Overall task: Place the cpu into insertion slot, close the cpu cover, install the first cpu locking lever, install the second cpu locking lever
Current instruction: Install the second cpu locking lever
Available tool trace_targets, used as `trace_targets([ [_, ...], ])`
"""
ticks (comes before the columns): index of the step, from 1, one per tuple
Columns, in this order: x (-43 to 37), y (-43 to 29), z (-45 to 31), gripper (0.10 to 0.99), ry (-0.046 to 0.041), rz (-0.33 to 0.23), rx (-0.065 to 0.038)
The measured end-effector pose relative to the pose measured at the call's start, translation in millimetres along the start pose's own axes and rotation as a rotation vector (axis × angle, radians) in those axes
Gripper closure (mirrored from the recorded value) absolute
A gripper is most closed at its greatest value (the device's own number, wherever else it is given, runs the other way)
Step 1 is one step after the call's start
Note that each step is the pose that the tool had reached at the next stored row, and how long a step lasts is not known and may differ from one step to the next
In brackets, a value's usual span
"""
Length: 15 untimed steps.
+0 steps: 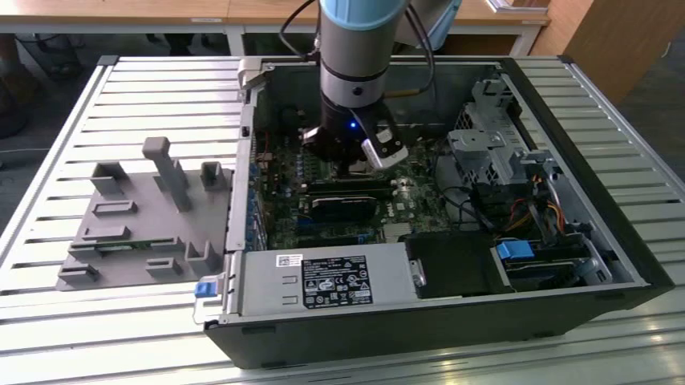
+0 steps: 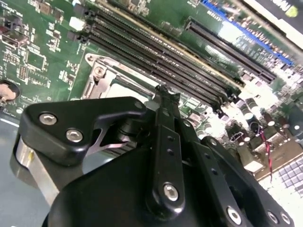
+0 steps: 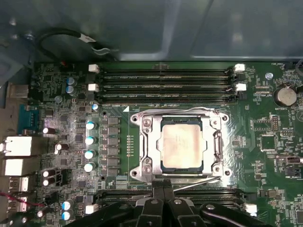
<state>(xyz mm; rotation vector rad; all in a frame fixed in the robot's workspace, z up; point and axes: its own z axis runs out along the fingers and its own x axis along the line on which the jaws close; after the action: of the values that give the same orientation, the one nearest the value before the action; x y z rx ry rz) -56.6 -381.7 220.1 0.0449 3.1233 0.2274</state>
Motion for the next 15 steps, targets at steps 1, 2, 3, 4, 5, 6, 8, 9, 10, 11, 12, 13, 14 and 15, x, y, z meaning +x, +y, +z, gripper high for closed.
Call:
trace_targets([
  [1, 0.8, -1.1, 0.0, 0.976, 0.0001, -0.001, -0.001],
  [2, 1.7, -1.8, 0.0, 0.976, 0.0004, -0.003, -0.002],
  [3, 2.7, -2.4, 0.1, 0.976, 0.0009, -0.006, -0.003],
  [4, 3.6, -2.9, 0.2, 0.976, 0.0015, -0.009, -0.004],
  [5, 4.4, -3.4, 0.4, 0.976, 0.002, -0.013, -0.005],
  [6, 4.8, -3.6, 1.0, 0.976, 0.0023, -0.015, -0.007],
  [8, 5.0, -3.8, 2.7, 0.976, 0.0025, -0.016, -0.01],
  [9, 5.1, -4.0, 3.8, 0.976, 0.0025, -0.016, -0.012],
  [10, 5.1, -4.2, 5.0, 0.976, 0.0026, -0.016, -0.013],
  [11, 5.1, -4.4, 6.2, 0.976, 0.0026, -0.016, -0.015],
  [12, 5.2, -4.6, 7.7, 0.976, 0.0026, -0.015, -0.016],
  [13, 5.2, -4.8, 9.1, 0.976, 0.0027, -0.016, -0.017],
  [14, 5.3, -5.0, 10.4, 0.976, 0.0027, -0.016, -0.018],
  [15, 5.7, -5.2, 11.5, 0.976, 0.0027, -0.016, -0.019],
])
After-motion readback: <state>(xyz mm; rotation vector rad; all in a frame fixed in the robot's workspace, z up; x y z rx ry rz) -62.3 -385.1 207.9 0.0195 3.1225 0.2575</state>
